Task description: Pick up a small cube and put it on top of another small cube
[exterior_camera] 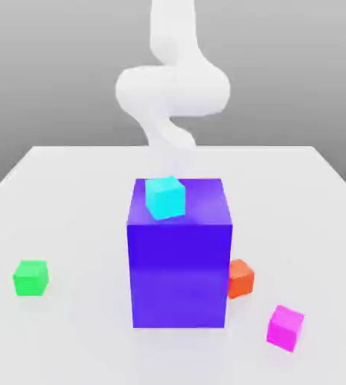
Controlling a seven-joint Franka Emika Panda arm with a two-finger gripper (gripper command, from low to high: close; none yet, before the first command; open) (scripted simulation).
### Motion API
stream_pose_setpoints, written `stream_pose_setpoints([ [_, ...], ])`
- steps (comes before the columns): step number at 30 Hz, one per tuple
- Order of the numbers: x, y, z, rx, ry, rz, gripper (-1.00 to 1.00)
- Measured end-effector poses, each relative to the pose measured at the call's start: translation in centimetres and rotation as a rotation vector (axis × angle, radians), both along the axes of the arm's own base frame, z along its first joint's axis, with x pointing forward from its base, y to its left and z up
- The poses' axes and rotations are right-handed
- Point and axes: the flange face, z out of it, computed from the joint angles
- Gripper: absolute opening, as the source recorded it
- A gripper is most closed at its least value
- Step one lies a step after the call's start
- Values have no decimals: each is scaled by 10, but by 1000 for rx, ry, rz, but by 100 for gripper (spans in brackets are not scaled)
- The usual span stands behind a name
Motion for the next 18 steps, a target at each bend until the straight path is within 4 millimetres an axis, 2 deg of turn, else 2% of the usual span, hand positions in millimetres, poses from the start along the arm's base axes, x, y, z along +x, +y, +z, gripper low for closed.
stream_pose_setpoints([
  [1, 12, 11, -8, 15, 12, 14, 0],
  [3, 36, 30, -35, 49, 61, 7, 0],
  [6, 67, 57, -89, 95, 152, -29, 0],
  [9, 90, 84, -147, 134, 246, -75, 0],
  [14, 108, 128, -249, 179, 400, -163, 0],
  [18, 102, 154, -338, 197, 531, -266, 0],
])
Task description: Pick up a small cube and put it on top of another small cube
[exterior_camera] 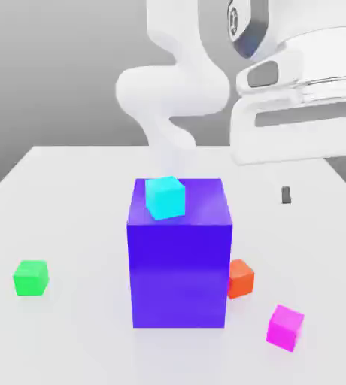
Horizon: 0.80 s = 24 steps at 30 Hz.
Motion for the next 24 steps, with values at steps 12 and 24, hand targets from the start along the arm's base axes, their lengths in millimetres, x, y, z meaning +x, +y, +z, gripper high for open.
stream_pose_setpoints([
  [12, -65, 19, -213, -48, 293, -252, 0],
  [24, -66, 18, -210, -48, 293, -254, -100],
])
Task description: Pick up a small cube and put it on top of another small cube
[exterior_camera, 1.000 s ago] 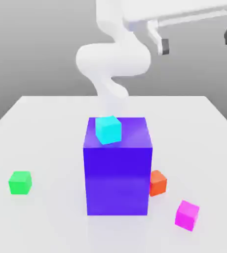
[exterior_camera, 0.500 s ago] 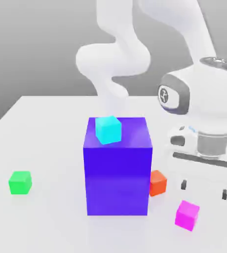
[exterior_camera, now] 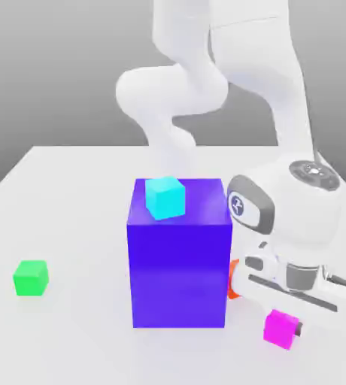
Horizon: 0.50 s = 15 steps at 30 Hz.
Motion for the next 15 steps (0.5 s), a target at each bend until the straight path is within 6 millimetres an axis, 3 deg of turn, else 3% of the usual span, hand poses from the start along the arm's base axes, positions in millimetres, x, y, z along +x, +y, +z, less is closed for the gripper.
stream_pose_setpoints([
  [3, 1, 2, 31, -4, -4, 24, -100],
  [5, 12, 8, 45, -15, -19, 118, -100],
  [7, 30, -4, 58, -31, -33, 175, -100],
  [10, 51, -51, 72, -46, -40, 158, -100],
  [15, 65, -162, 84, -56, -34, -3, -100],
])
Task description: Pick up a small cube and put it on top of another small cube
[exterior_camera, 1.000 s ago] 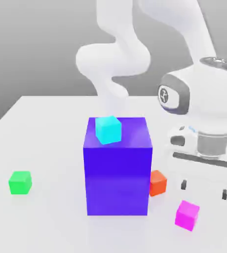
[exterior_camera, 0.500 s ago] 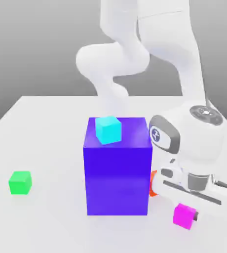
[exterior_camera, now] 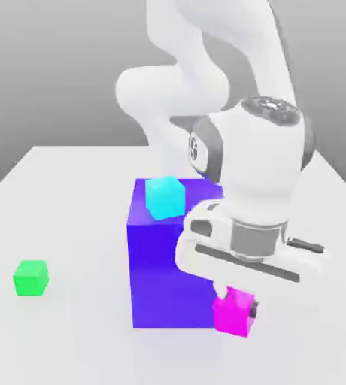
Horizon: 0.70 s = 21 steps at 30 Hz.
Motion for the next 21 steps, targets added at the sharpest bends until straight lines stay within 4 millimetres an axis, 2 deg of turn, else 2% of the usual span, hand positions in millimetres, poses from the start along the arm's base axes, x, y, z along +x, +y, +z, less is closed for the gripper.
stream_pose_setpoints([
  [3, -6, -72, 7, 0, 2, -114, -100],
  [6, -22, -135, 13, 2, 3, -214, -100],
  [12, -76, -246, 25, 12, 5, -409, -100],
  [14, -98, -269, 23, 20, 5, -489, -100],
  [21, -178, -317, 8, 56, 7, -806, -100],
])
